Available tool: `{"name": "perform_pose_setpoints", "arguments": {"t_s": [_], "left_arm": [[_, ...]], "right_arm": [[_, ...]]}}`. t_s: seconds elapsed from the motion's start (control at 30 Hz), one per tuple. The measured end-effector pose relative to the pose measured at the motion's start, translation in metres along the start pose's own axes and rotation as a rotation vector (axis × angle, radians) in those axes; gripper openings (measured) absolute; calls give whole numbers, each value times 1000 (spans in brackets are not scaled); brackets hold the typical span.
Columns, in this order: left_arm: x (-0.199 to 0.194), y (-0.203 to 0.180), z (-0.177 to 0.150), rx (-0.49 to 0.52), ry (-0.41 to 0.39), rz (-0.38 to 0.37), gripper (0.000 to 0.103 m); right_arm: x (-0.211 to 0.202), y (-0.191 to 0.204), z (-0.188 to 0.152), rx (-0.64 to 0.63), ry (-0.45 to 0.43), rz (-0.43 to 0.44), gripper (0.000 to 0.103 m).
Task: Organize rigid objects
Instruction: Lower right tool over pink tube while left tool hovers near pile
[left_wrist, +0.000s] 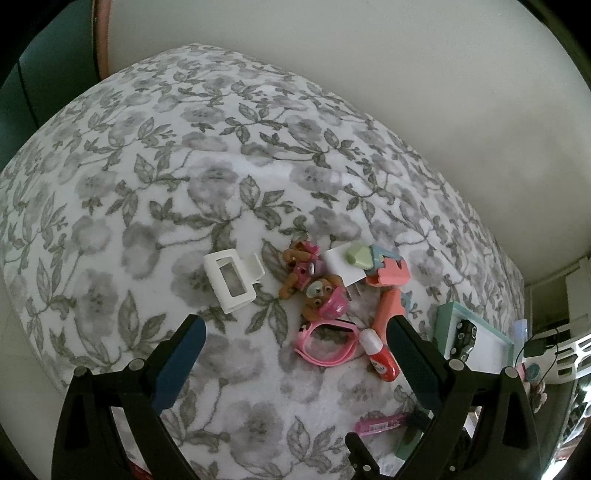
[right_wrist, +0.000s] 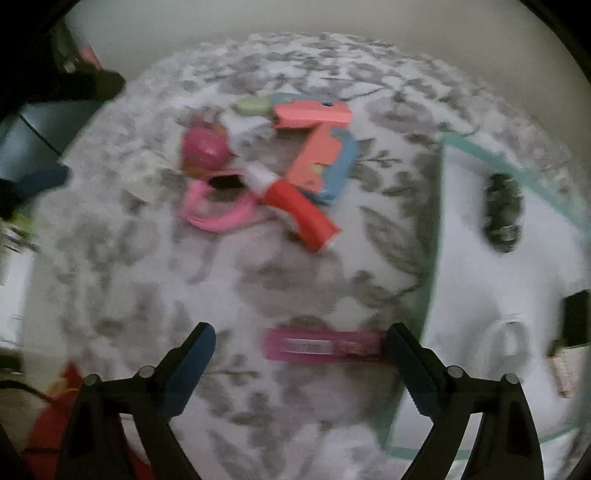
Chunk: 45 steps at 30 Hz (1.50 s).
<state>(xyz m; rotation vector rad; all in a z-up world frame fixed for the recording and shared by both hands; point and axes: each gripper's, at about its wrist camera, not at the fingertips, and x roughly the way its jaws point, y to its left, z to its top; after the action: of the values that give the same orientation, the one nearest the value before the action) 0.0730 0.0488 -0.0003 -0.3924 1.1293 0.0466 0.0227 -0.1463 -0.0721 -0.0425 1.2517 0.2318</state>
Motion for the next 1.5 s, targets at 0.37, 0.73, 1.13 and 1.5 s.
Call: {"name": "perform_pose_setpoints", "arguments": {"t_s": [0.37,0.73,1.13,1.5], "left_arm": [[0,0,0,-4,-3,6,98],[-3,2,1,-5,-6,-4,98],[-4,4,2,-23,-12,-16,98],[7,10,2,-26,28,-6,98]], "right_arm": [[3,1,3,1,18,-24,94],[3,-22,11,97,34,36,94],[15,2,15,-11,76,-57,96],[24,9,14,48,87,29,96]]}}
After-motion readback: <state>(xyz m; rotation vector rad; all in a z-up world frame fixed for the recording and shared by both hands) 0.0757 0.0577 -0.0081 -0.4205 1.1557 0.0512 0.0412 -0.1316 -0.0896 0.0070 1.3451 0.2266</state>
